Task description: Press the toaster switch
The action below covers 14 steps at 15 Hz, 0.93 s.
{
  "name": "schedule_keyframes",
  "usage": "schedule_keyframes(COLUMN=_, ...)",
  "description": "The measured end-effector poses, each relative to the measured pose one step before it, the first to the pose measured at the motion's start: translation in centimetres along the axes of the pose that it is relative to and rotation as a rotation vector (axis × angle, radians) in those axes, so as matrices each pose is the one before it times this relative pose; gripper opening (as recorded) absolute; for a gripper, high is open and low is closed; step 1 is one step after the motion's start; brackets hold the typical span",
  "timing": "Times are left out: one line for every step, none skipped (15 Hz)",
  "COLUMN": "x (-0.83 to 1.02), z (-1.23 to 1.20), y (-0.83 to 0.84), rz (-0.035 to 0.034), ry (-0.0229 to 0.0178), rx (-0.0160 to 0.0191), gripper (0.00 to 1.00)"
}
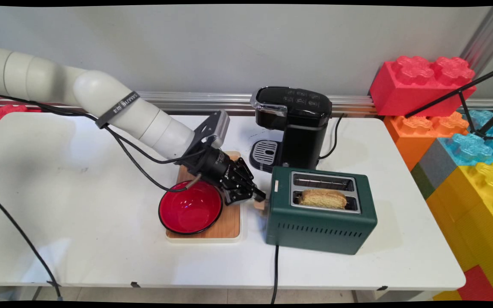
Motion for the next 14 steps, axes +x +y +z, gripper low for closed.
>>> schedule_keyframes(x=-0.033, z=0.023, y=-0.009, rz=-0.00014, ry=-0.00144, rx=0.00023, gripper=0.00)
schedule_keyframes(x=0.000, z=0.019, y=-0.004, rz=0.00010, ry=-0.00042, rx=0.00034, gripper=0.00)
schedule_keyframes(x=0.004, z=0.027, y=-0.004, rz=0.00026, ry=-0.00064, rx=0.00037, gripper=0.00)
schedule_keyframes(x=-0.020, z=0.037, y=-0.014, rz=-0.00034, ry=-0.00135, rx=0.00036, gripper=0.00)
schedule_keyframes(x=-0.008, z=0.028, y=-0.010, rz=0.00010, ry=-0.00131, rx=0.00033, gripper=0.00)
schedule_keyframes(x=-0.027, z=0.010, y=-0.012, rz=-0.00034, ry=-0.00159, rx=0.00069, gripper=0.00)
schedule_keyframes(x=-0.014, z=0.007, y=-0.005, rz=-0.00018, ry=-0.00113, rx=0.00038, gripper=0.00)
schedule_keyframes(x=-0.031, z=0.004, y=-0.010, rz=-0.00036, ry=-0.00176, rx=0.00062, gripper=0.00)
schedule_keyframes(x=-0.012, z=0.011, y=-0.007, rz=-0.00015, ry=-0.00119, rx=0.00016, gripper=0.00)
schedule_keyframes(x=-0.021, z=0.017, y=-0.004, rz=-0.00025, ry=-0.00164, rx=0.00016, gripper=0.00)
schedule_keyframes(x=-0.010, z=0.023, y=-0.005, rz=-0.00045, ry=-0.00134, rx=0.00013, gripper=0.00)
schedule_keyframes(x=-0.016, z=0.000, y=-0.001, rz=-0.00023, ry=-0.00116, rx=0.00030, gripper=0.00)
schedule_keyframes(x=-0.011, z=-0.006, y=-0.002, rz=-0.00018, ry=-0.00127, rx=-0.00001, gripper=0.00)
schedule_keyframes(x=-0.029, z=-0.006, y=-0.006, rz=-0.00048, ry=-0.00163, rx=-0.00014, gripper=0.00)
